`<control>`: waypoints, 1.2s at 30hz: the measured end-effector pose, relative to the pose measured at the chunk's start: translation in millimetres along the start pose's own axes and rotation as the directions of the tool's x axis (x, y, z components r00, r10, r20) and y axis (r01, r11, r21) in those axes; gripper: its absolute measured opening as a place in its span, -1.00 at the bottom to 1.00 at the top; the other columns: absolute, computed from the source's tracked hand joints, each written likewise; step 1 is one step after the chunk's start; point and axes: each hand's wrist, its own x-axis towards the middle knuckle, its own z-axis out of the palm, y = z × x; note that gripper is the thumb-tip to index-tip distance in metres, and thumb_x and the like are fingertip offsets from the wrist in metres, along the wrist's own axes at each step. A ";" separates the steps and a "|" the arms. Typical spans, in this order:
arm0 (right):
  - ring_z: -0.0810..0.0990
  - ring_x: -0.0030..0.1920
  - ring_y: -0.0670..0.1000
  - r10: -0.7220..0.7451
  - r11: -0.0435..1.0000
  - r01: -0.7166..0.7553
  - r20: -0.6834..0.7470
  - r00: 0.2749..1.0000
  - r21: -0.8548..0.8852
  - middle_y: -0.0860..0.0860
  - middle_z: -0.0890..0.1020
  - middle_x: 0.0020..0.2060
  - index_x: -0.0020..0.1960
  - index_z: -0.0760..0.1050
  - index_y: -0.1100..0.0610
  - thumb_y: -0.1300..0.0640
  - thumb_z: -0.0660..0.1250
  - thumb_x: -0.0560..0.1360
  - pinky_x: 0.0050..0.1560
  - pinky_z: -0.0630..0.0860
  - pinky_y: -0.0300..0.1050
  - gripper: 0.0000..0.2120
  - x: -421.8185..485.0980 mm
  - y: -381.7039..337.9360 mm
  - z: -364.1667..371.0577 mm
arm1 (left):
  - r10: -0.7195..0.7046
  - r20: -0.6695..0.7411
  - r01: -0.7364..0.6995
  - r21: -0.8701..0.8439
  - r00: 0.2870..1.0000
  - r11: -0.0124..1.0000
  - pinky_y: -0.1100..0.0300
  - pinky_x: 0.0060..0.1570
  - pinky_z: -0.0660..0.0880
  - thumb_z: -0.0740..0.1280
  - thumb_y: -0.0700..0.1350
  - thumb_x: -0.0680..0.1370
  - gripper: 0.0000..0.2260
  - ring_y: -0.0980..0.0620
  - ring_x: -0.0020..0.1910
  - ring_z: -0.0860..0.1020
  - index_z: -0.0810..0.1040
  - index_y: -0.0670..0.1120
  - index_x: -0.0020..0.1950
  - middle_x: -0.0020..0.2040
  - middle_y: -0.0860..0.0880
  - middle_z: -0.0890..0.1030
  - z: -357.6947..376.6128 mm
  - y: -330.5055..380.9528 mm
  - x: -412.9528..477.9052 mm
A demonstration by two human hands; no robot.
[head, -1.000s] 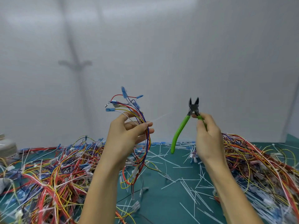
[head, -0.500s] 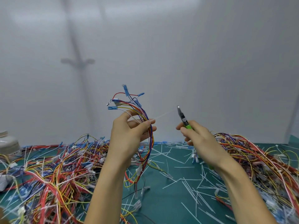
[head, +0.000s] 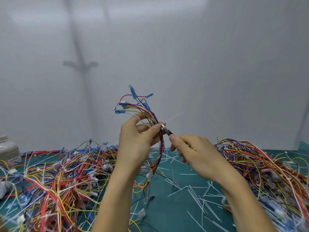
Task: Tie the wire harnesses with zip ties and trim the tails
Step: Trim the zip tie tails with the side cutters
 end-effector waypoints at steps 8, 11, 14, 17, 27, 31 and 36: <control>0.50 -0.41 0.04 0.022 1.000 -0.021 -0.044 0.999 0.016 0.02 0.49 -0.47 -0.31 0.51 -0.01 -0.40 -0.02 0.45 -0.27 0.46 -0.02 -0.43 1.3 -1.1 4.6 | -0.002 -0.010 0.002 0.019 1.000 1.000 0.14 -0.12 0.65 0.38 -0.33 0.54 -0.85 -0.07 -0.15 0.72 0.54 -0.16 0.08 -0.15 -0.16 0.72 0.6 -1.6 0.3; 0.41 -0.49 -0.06 0.024 1.000 -0.024 -0.049 0.999 -0.005 -0.01 0.46 -0.52 -0.36 0.50 0.03 -0.35 0.02 0.52 -0.32 0.40 -0.07 -0.43 2.5 1.4 5.2 | -0.008 -0.009 0.008 0.025 1.000 1.000 0.14 -0.12 0.65 0.39 -0.32 0.53 -0.84 -0.07 -0.15 0.71 0.54 -0.18 0.09 -0.15 -0.16 0.72 0.4 -2.6 0.7; 0.40 -0.52 -0.05 0.031 0.999 -0.031 -0.032 0.999 0.009 0.03 0.47 -0.53 -0.35 0.52 0.07 -0.32 0.05 0.55 -0.35 0.44 -0.06 -0.41 2.5 2.3 5.3 | -0.010 0.009 0.010 0.048 1.000 0.999 0.13 -0.10 0.65 0.39 -0.31 0.54 -0.85 -0.08 -0.14 0.71 0.54 -0.15 0.07 -0.15 -0.14 0.72 0.2 -2.4 0.5; 0.46 -0.52 -0.03 0.042 0.996 -0.041 -0.014 0.999 0.079 0.02 0.48 -0.53 -0.33 0.56 0.12 -0.29 0.10 0.57 -0.42 0.44 -0.10 -0.42 2.2 1.5 4.5 | -0.036 0.019 0.035 0.028 0.999 0.999 0.14 -0.15 0.65 0.38 -0.32 0.54 -0.84 -0.09 -0.15 0.71 0.54 -0.16 0.08 -0.14 -0.15 0.72 -1.2 -0.5 0.1; 0.49 -0.46 -0.06 0.086 0.882 -0.044 -0.069 0.994 0.468 -0.06 0.55 -0.51 -0.18 0.66 0.13 0.00 0.50 0.42 -0.40 0.50 -0.23 -0.81 -1.1 -14.3 -4.6 | -0.087 0.072 0.093 -0.084 0.994 0.992 0.31 -0.26 0.58 0.41 -0.24 0.51 -0.82 -0.06 -0.16 0.72 0.64 -0.13 0.10 -0.10 -0.16 0.72 -10.2 7.0 -1.6; 0.46 -0.47 -0.04 0.089 0.863 -0.036 -0.083 0.993 0.504 -0.05 0.54 -0.51 -0.20 0.63 0.19 0.16 0.50 0.44 -0.42 0.51 -0.19 -0.89 -0.8 -14.7 -3.3 | -0.067 0.096 0.078 -0.107 0.993 0.991 0.34 -0.24 0.57 0.37 -0.14 0.53 -0.82 0.00 -0.16 0.71 0.65 -0.09 0.10 -0.15 -0.08 0.72 -4.0 5.2 -2.1; 0.49 -0.42 -0.02 0.117 0.769 -0.007 -0.130 0.985 0.639 0.30 0.57 -0.34 -0.29 0.65 0.06 0.21 0.47 0.46 -0.34 0.53 -0.12 -0.84 -0.5 -12.9 -8.7 | -0.130 0.101 0.118 0.109 0.986 0.987 0.33 -0.35 0.53 0.26 0.03 0.61 -0.73 0.07 -0.25 0.67 0.61 -0.14 -0.09 -0.25 -0.01 0.69 -6.5 4.2 -0.7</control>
